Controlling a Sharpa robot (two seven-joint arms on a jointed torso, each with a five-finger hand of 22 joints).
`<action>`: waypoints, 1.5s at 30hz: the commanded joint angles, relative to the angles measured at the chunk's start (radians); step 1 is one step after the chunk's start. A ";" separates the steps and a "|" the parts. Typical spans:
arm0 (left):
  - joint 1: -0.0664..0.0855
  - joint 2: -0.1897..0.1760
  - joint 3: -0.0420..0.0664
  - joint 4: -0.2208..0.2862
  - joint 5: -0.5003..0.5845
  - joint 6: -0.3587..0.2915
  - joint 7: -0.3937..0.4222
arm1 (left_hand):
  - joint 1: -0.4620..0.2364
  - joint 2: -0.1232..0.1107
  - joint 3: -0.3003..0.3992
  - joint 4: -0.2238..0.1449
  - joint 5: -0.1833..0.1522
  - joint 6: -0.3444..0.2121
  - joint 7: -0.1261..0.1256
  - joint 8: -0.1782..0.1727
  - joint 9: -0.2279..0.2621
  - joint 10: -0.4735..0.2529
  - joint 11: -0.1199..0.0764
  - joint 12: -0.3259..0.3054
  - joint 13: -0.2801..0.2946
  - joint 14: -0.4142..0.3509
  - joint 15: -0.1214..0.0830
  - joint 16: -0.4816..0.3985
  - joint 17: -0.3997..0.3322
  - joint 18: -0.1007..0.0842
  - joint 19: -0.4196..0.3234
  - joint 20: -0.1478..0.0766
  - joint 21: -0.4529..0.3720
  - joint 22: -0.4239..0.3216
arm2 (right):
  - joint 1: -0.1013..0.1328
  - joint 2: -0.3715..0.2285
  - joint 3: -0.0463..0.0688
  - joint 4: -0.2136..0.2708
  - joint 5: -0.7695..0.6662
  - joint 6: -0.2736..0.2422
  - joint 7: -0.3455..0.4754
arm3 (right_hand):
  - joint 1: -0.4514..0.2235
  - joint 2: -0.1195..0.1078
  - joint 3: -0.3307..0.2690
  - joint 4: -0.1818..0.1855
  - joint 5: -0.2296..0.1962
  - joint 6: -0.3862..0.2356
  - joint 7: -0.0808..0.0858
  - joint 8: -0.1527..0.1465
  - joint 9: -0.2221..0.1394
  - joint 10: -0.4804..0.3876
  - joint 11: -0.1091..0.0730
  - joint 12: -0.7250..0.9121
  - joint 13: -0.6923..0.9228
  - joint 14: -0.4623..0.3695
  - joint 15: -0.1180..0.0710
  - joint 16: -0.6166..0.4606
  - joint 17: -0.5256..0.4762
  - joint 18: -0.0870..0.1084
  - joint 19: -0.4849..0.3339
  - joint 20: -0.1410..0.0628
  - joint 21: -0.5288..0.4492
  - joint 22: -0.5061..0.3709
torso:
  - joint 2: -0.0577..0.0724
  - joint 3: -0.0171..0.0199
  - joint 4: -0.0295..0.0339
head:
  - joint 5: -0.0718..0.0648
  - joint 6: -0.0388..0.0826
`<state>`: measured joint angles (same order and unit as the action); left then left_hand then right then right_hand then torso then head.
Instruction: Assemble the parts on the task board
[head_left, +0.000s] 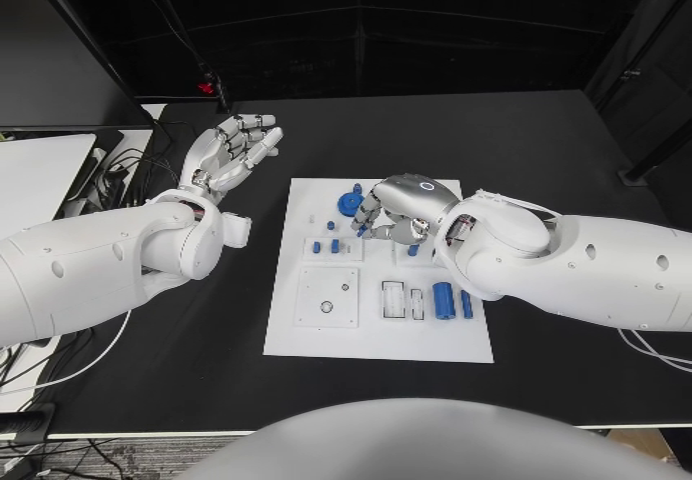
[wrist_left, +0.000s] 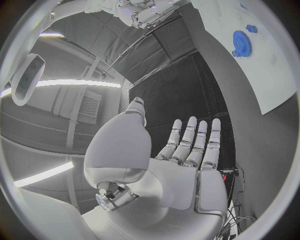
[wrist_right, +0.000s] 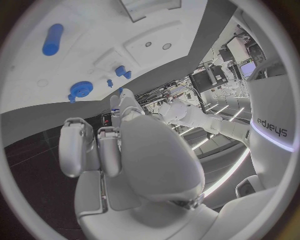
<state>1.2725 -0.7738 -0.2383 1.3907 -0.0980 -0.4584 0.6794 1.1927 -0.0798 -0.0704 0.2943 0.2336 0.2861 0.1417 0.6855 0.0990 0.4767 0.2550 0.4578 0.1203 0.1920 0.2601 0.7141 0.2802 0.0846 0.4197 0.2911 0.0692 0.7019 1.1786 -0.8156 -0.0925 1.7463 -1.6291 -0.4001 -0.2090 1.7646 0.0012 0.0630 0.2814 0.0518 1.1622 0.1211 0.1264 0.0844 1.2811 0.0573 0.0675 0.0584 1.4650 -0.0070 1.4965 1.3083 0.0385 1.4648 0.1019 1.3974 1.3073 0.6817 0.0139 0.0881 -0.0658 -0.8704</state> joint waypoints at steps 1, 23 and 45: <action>0.001 0.002 0.001 0.001 0.001 0.009 0.111 | -0.001 0.009 0.006 0.002 0.005 -0.008 0.153 0.006 -0.001 -0.005 0.000 0.004 -0.001 -0.007 -0.001 0.003 -0.001 0.004 0.006 -0.001 0.001 -0.001 | 0.001 0.017 0.000 -0.003 0.008 0.033 0.014 | 0.002 -0.003 0.006 0.000 0.004 0.005 0.003 0.003 0.000 0.001 0.002 -0.006 0.002 0.082 -0.006 0.000 0.146 0.008 0.012 -0.007 -0.008 0.180 | 0.001 0.0000 0.0001 | 0.011 -0.002; 0.001 0.008 0.001 -0.004 0.001 0.011 0.110 | -0.001 0.011 0.006 0.002 0.007 -0.009 0.153 0.007 -0.002 -0.006 0.000 0.007 -0.002 -0.008 -0.001 0.006 -0.004 0.004 0.005 -0.001 0.001 -0.003 | -0.030 0.084 -0.002 -0.033 0.009 0.115 0.008 | -0.003 -0.008 0.016 0.001 0.008 -0.003 0.007 -0.007 -0.002 -0.008 0.006 -0.008 0.001 0.081 -0.004 -0.002 0.143 0.011 0.008 -0.005 -0.019 0.175 | 0.000 -0.0004 -0.0020 | 0.027 -0.002; 0.000 0.012 0.001 -0.007 0.001 0.011 0.109 | -0.001 0.013 0.007 0.002 0.007 -0.009 0.153 0.008 -0.003 -0.008 0.001 0.010 -0.002 -0.008 -0.001 0.008 -0.006 0.004 0.005 -0.001 0.001 -0.004 | -0.057 0.105 -0.002 -0.051 0.007 0.176 -0.001 | -0.006 -0.009 0.022 0.001 0.012 -0.007 0.009 -0.011 -0.003 -0.014 0.009 -0.008 0.001 0.081 -0.002 -0.002 0.143 0.012 0.005 -0.004 -0.025 0.172 | 0.000 -0.0004 -0.0014 | 0.021 -0.002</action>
<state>1.2717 -0.7637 -0.2383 1.3838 -0.0979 -0.4556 0.6794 1.1916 -0.0786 -0.0677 0.2970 0.2376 0.2840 0.1438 0.6903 0.0974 0.4767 0.2550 0.4648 0.1191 0.1920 0.2601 0.7185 0.2757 0.0845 0.4197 0.2911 0.0692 0.6990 1.1211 -0.7125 -0.0952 1.6950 -1.6196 -0.2446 -0.2114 1.7605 -0.0029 0.0790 0.2820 0.0599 1.1559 0.1250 0.1149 0.0805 1.2737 0.0646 0.0638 0.0590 1.4650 -0.0069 1.4965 1.3079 0.0384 1.4648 0.1019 1.3775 1.3073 0.6816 0.0137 0.0868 -0.0450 -0.8726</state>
